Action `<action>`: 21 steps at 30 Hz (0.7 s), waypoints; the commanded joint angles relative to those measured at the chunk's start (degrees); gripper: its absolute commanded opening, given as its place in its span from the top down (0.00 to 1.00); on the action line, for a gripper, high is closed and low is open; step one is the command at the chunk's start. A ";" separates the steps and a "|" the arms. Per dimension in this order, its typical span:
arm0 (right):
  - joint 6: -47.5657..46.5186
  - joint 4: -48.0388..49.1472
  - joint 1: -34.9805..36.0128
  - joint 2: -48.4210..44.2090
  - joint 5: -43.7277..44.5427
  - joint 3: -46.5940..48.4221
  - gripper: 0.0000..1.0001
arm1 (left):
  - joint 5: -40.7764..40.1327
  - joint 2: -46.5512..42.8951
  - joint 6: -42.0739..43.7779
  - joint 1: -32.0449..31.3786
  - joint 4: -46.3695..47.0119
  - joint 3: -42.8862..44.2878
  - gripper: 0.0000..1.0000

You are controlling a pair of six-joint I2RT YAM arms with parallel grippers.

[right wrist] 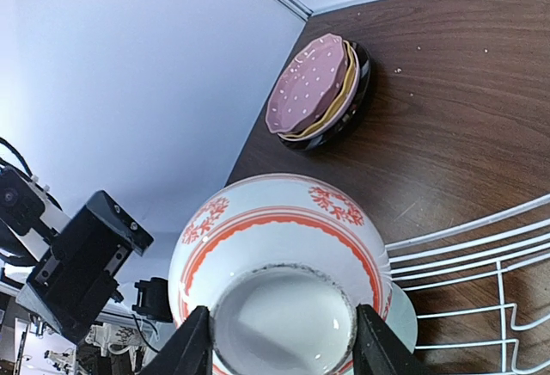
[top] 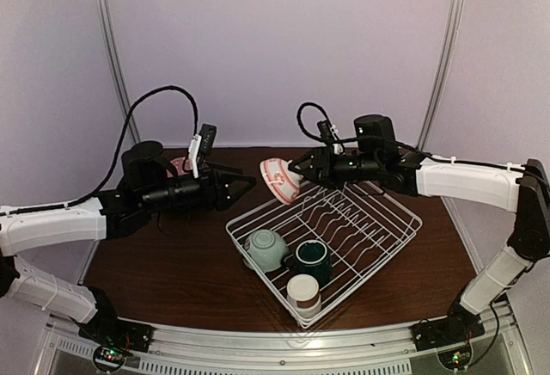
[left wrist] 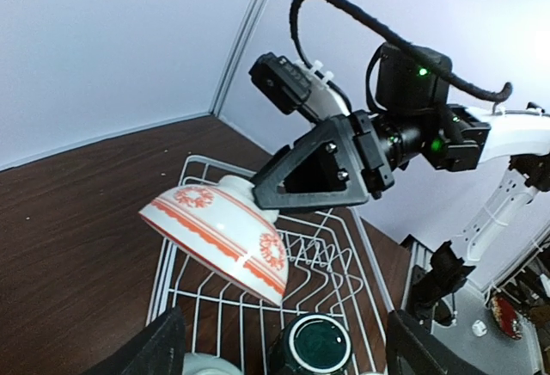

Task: Unload the mixed dishes from the dish rack
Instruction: Pass from the right arm to the left

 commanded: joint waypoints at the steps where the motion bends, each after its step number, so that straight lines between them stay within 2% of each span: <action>1: 3.61 9.37 -0.25 -2.34 -1.77 0.30 0.62 | 6.53 1.81 -7.19 -0.44 16.00 -1.23 0.20; 9: 5.92 12.88 -0.28 -2.77 -2.71 -0.29 0.62 | 7.69 8.78 -15.20 -0.73 25.49 -0.22 0.34; 14: 5.91 14.03 -0.18 -3.69 -2.80 -0.73 0.62 | 8.16 11.74 -17.35 -0.88 27.88 1.38 0.40; 21: 8.09 19.33 -0.01 -3.39 -4.11 -2.54 0.62 | 8.36 14.82 -19.00 -2.05 30.17 3.77 0.64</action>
